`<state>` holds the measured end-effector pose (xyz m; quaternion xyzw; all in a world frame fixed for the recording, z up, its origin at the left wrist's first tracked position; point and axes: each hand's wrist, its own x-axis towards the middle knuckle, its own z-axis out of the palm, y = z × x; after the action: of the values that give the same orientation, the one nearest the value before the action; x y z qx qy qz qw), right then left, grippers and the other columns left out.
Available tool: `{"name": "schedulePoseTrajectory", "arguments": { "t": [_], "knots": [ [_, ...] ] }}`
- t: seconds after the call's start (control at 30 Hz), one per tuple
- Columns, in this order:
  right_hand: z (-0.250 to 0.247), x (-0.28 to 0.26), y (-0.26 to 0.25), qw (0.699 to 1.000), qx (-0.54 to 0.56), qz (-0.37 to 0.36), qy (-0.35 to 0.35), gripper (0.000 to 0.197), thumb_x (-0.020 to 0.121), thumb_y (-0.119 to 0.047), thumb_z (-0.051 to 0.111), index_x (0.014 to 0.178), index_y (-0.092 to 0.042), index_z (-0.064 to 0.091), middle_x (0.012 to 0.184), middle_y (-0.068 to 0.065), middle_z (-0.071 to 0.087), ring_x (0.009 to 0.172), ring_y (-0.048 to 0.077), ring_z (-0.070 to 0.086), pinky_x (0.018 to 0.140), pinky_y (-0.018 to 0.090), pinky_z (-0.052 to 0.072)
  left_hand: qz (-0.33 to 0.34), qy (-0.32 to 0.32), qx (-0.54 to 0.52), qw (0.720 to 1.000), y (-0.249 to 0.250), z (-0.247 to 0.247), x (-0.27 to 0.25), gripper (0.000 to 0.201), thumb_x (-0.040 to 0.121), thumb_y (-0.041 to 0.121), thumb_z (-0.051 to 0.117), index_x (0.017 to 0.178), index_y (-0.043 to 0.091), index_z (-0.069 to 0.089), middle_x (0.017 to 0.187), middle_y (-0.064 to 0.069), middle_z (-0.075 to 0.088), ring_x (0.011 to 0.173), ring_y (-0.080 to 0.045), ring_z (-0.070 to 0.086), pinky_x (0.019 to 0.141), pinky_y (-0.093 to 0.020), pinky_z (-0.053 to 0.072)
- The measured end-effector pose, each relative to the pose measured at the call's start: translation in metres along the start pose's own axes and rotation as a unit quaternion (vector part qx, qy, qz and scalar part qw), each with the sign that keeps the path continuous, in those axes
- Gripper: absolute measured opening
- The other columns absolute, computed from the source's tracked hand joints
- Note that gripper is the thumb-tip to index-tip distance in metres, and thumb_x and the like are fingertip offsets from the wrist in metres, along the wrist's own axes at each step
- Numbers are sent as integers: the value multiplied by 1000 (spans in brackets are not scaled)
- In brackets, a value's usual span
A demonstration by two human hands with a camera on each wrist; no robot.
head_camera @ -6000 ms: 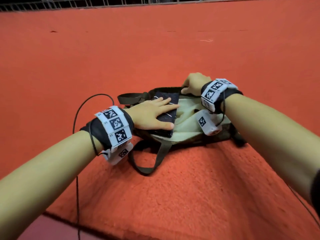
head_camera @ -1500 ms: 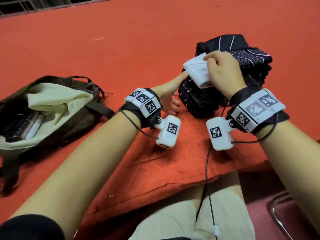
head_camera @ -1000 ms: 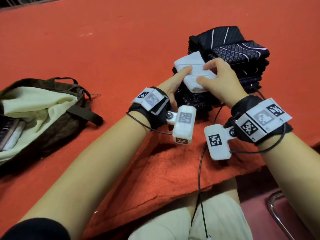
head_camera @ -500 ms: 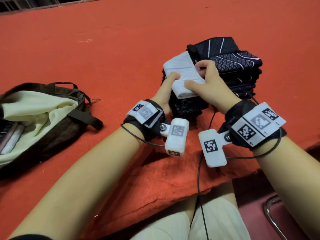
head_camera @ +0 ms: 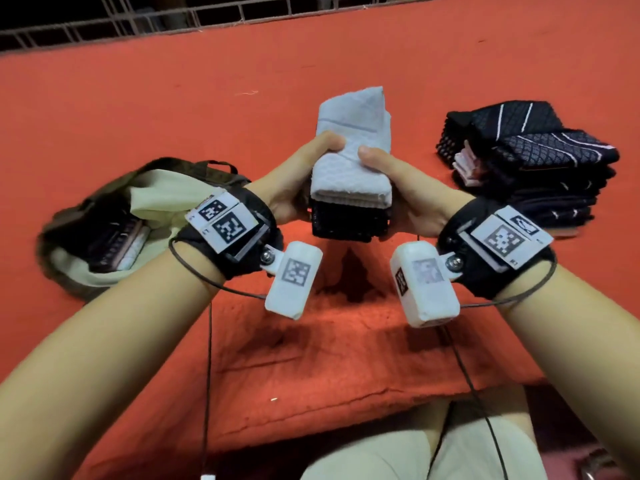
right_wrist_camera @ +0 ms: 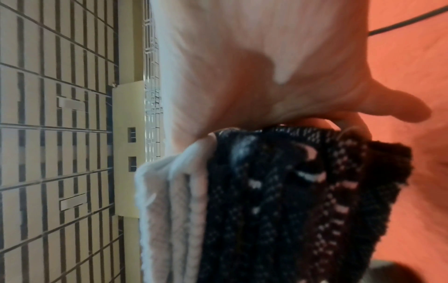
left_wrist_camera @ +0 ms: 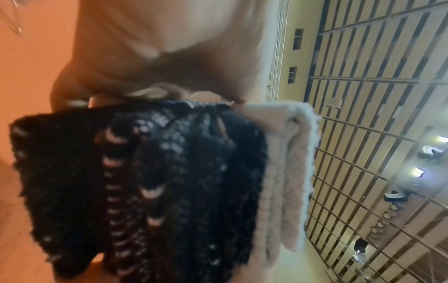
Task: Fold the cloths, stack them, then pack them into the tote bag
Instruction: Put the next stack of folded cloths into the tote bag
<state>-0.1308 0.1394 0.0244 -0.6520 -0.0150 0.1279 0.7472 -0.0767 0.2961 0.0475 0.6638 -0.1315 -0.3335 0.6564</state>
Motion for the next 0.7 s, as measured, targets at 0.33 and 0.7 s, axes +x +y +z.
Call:
{"name": "schedulePoseTrajectory", "arguments": {
  "t": [0.33,0.7],
  "knots": [
    [91,52,0,990,119,-41,-60,42,84,-35,49,118,-12,56,103,8,67,90,20,65,81,29,53,2,56,-28,998,10,-75,-54,42,87,45,47,104,10,61,88,-9,66,70,-19,64,62,-22,52],
    [187,106,0,979,173,-17,-110,27,89,-26,40,88,-9,60,72,6,67,64,18,64,59,22,52,-1,159,63,985,15,-172,-116,55,80,65,42,82,13,60,70,-2,60,60,-14,54,59,-21,43]
  ]
}}
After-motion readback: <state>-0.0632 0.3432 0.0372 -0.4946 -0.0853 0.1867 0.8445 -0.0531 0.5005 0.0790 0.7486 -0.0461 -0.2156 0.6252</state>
